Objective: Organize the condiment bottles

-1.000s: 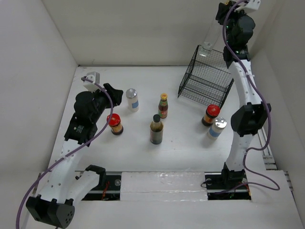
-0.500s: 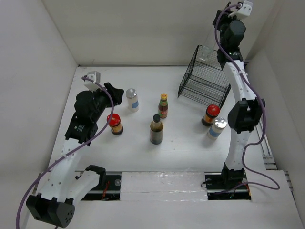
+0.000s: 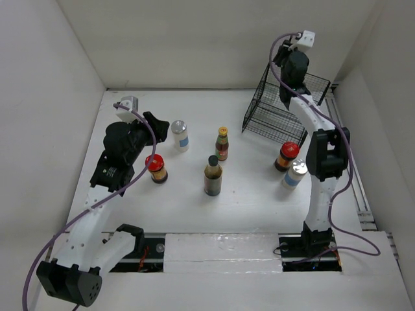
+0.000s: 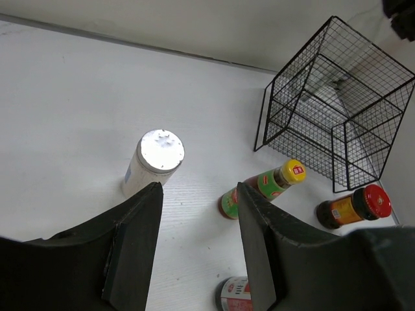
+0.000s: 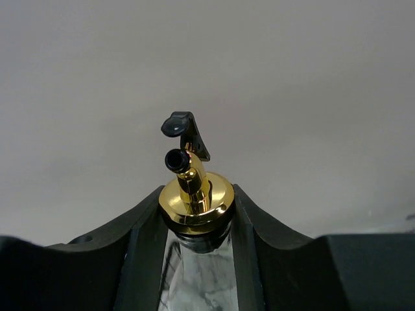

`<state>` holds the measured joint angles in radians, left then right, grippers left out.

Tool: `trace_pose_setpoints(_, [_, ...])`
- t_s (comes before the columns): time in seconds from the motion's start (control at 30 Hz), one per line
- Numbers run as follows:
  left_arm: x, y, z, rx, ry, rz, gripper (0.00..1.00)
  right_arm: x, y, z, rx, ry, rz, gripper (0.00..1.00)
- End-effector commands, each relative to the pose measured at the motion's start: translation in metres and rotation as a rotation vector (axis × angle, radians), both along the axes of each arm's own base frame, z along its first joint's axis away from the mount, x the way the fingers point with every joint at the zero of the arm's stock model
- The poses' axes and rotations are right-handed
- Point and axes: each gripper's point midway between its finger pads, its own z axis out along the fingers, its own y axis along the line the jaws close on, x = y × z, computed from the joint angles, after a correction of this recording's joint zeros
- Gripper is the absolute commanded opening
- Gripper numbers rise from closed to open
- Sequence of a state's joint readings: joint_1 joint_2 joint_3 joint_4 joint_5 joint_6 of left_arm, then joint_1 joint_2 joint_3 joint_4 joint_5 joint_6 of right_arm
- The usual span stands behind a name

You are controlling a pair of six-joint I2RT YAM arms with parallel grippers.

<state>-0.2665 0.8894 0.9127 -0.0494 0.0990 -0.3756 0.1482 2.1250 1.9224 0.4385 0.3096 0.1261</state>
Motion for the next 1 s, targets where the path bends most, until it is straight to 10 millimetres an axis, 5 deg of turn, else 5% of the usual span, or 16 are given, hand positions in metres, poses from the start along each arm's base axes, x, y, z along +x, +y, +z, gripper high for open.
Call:
trace_pose_setpoints(0.0, [0.002,0.000,0.009,-0.011,-0.037,-0.006,0.45,-0.024,0.007,0.064,0.030,-0.214,-0.017,0.01])
trace_pose_setpoints(0.27, [0.000,-0.001,0.012,-0.014,-0.046,-0.015,0.45,-0.022,0.005,0.011,0.032,-0.129,-0.060,0.03])
trace_pose_setpoints(0.33, [-0.001,-0.003,0.012,-0.016,-0.045,-0.024,0.45,-0.024,0.004,0.006,0.030,-0.123,-0.060,0.12])
trace_pose_setpoints(0.4, [-0.001,-0.003,0.012,-0.016,-0.045,-0.024,0.45,-0.028,0.007,0.005,0.036,-0.131,-0.061,0.30])
trace_pose_setpoints(0.43, [-0.003,-0.002,0.015,-0.018,-0.054,-0.024,0.45,-0.031,0.007,0.007,0.036,-0.132,-0.061,0.48])
trace_pose_setpoints(0.5, [-0.004,-0.004,0.015,-0.019,-0.054,-0.033,0.45,-0.034,0.006,0.008,0.035,-0.125,-0.061,0.62])
trace_pose_setpoints(0.57, [-0.004,-0.004,0.015,-0.019,-0.054,-0.033,0.46,-0.040,0.011,0.029,0.040,-0.142,-0.052,0.77])
trace_pose_setpoints(0.6, [-0.004,-0.004,0.015,-0.019,-0.054,-0.033,0.46,-0.037,0.013,0.024,0.027,-0.102,-0.043,0.80])
trace_pose_setpoints(0.77, [-0.008,-0.003,0.021,-0.032,-0.070,-0.032,0.47,-0.059,0.014,0.066,0.005,-0.104,0.017,0.91])
trace_pose_setpoints(0.8, [-0.008,-0.003,0.021,-0.032,-0.070,-0.032,0.48,-0.072,0.014,0.086,0.006,-0.128,0.028,0.93])
trace_pose_setpoints(0.9, [-0.010,-0.003,0.024,-0.043,-0.076,-0.031,0.50,-0.091,0.019,0.081,-0.020,-0.062,0.079,0.96])
trace_pose_setpoints(0.93, [-0.011,-0.001,0.027,-0.044,-0.085,-0.022,0.50,-0.111,0.022,0.094,-0.032,-0.055,0.117,0.96])
trace_pose_setpoints(0.97, [-0.011,-0.001,0.027,-0.044,-0.085,-0.022,0.50,-0.122,0.039,0.094,-0.045,-0.044,0.222,0.94])
